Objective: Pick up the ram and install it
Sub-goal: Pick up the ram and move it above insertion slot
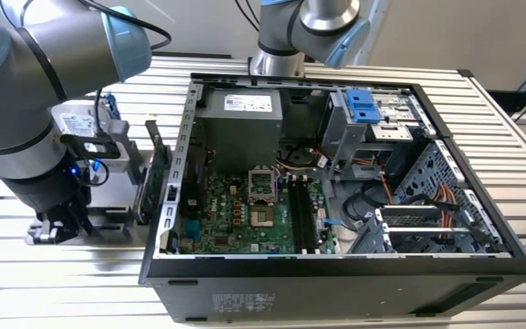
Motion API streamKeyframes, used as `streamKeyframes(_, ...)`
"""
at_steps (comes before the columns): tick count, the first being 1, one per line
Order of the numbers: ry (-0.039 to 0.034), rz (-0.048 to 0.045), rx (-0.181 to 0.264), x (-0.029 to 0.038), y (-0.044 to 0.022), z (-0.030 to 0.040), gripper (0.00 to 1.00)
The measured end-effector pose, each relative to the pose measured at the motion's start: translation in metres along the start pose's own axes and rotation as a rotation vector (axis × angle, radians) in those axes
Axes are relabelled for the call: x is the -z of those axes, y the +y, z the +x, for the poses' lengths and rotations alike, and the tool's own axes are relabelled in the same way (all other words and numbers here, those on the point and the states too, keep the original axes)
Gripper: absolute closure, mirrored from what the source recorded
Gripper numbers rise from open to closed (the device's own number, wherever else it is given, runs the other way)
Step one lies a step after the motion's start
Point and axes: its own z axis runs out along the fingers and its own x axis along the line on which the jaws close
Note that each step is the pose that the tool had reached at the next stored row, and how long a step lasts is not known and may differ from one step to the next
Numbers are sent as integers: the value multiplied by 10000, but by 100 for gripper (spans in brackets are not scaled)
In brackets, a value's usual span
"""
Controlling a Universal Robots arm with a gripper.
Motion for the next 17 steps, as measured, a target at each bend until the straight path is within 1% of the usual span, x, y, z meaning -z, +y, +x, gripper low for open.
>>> streamKeyframes(6, 5, 1, 156, 0, 0, 0, 100)
streamKeyframes(7, 9, 1, 262, 0, 0, 0, 100)
streamKeyframes(17, 17, 2, 499, 0, 0, 0, 100)
